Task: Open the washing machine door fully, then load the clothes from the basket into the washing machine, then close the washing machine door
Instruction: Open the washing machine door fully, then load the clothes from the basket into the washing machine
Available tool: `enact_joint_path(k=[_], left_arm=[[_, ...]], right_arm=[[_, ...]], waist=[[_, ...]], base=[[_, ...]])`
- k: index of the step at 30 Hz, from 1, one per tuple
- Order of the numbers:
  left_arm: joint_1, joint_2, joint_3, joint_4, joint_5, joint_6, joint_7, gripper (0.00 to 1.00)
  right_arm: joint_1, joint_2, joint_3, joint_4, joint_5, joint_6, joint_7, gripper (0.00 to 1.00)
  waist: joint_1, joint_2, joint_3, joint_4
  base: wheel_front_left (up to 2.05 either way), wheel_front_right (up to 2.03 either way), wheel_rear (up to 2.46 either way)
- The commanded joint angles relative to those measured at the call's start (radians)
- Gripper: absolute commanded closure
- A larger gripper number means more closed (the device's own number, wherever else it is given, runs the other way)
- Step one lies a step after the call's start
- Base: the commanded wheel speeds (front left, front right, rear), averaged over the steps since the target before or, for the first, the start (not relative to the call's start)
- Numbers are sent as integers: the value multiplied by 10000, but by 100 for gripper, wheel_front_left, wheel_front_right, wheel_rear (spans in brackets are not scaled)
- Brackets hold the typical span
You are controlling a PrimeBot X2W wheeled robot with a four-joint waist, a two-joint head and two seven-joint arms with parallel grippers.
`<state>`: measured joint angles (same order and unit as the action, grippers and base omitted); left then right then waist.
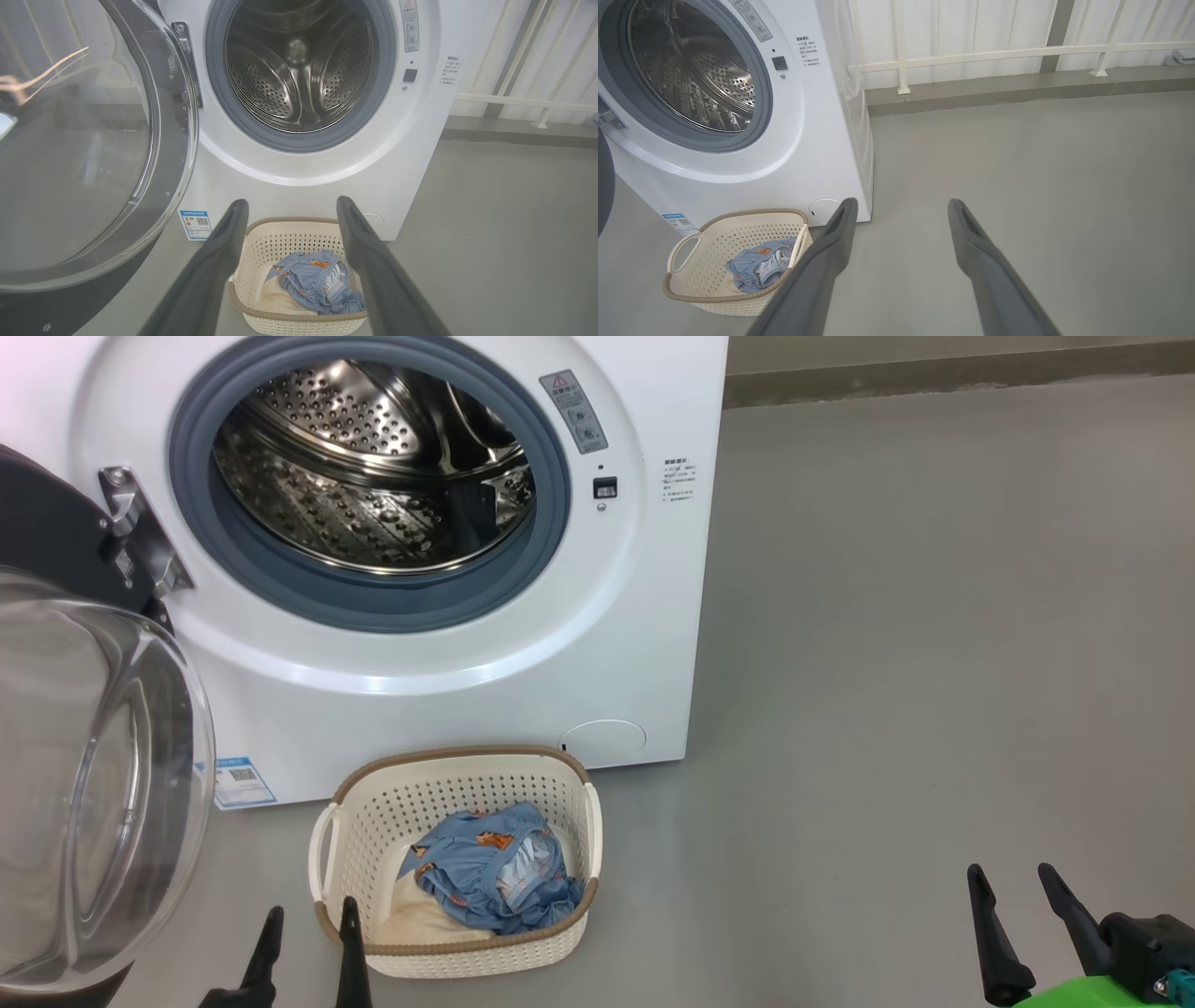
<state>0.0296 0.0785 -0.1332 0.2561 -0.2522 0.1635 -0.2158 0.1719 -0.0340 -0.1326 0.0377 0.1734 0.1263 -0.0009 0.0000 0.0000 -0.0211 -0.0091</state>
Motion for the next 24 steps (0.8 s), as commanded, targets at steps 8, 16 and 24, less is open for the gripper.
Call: enact_joint_path(k=[8,16,24], left_arm=[[-427,146,235,66,20,134,-99,0],[-481,243,216,203,-134,-23,-148,0],[-558,291,191,325,-175,9,-165,0]], right_arm=[[-345,-162,316,-273,-58,44,13,0],[-328,-162,348,-248,7,44,8,0],[-336,-162,358,-229,56,44,-16,0]], waist=[[0,0,-35,5],[0,0,-27,27],[0,0,2,31]], base=[[0,0,0],[0,0,0],[0,0,0]])
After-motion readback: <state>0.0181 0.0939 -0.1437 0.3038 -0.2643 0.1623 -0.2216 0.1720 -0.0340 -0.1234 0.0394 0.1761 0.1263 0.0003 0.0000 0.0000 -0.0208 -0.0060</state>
